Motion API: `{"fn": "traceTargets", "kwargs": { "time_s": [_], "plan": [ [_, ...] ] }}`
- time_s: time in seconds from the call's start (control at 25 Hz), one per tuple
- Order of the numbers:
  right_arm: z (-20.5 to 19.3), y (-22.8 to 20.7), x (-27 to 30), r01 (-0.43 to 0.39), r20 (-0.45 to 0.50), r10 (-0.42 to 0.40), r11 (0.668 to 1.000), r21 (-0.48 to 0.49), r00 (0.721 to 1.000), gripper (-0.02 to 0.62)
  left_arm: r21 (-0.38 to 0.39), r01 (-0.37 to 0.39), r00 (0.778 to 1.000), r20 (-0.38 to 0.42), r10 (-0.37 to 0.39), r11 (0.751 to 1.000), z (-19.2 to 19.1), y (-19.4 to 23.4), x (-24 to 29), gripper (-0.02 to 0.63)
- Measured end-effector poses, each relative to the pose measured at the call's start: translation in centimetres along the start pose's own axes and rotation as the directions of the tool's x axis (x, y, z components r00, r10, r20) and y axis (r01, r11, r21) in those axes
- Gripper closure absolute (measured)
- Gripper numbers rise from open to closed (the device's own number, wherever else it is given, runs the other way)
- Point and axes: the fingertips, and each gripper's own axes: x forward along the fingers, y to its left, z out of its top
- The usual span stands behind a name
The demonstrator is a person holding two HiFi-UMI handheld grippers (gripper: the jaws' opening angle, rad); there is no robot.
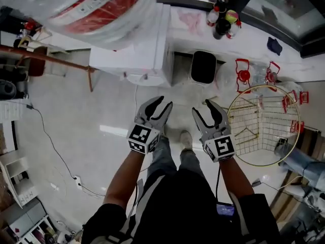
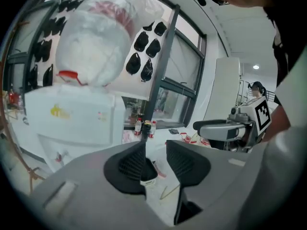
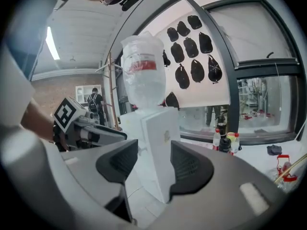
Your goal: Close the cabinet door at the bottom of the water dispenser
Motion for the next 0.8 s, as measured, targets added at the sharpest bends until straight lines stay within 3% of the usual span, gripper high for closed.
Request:
{"fn": "traceTargets", "kwargs": {
  "time_s": [0.2,0.36,0.8],
  "plan": [
    [6.3,3.2,-2.4,-0.042,0.08,0.04,0.999,0.017,0.996,0.396,0.013,-0.056,0.994,0.097,0.054,0.998,6.2,-0.9,-5.5,0.528],
    [9.0,4.4,-3.5,-0.049,0.1,0.051,0.999,-0.018,0.994,0.423,0.007,-0.086,0.982,0.167,0.084,0.996,10.5,-0.9,-9.2,0.573],
    [15.9,6.3,-6.8,-0.066,0.198,0.072,0.997,-0.035,0.977,0.511,0.065,-0.141,0.958,0.262,0.12,0.988,17.5,-2.4,-16.9,0.598]
  ]
}}
